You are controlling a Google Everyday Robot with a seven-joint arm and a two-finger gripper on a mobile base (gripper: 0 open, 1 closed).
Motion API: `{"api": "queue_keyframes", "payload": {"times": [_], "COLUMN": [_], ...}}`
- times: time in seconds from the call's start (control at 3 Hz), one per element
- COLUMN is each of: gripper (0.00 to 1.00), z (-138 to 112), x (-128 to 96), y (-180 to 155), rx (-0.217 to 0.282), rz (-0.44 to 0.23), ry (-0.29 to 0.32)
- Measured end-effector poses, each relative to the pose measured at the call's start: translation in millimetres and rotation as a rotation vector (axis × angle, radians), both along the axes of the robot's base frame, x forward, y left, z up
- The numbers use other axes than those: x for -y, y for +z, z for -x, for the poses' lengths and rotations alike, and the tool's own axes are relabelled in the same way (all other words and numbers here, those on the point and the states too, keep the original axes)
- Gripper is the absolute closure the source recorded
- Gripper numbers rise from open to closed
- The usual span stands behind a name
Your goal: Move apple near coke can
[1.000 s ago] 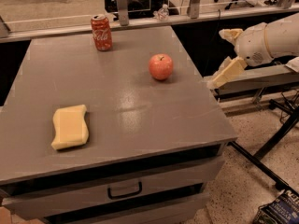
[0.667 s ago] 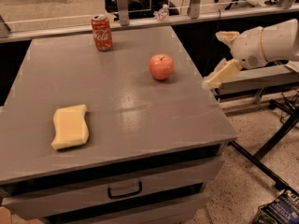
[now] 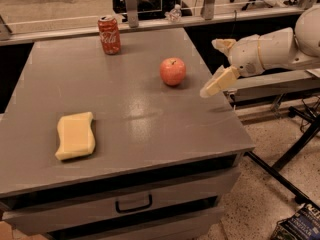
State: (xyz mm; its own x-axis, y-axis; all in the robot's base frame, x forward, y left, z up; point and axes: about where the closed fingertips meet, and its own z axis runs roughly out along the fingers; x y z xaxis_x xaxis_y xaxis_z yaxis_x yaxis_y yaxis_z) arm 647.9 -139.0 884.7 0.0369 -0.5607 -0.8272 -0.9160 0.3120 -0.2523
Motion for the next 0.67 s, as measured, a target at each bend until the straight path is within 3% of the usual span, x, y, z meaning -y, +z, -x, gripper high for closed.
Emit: {"api": "queue_keyframes", "payload": {"times": [0.67], "gripper": [0.0], "z": [-26], "x": [-62], "y": [-21], "rx": [-0.03], "rz": [-0.103], "ry": [0.072]}}
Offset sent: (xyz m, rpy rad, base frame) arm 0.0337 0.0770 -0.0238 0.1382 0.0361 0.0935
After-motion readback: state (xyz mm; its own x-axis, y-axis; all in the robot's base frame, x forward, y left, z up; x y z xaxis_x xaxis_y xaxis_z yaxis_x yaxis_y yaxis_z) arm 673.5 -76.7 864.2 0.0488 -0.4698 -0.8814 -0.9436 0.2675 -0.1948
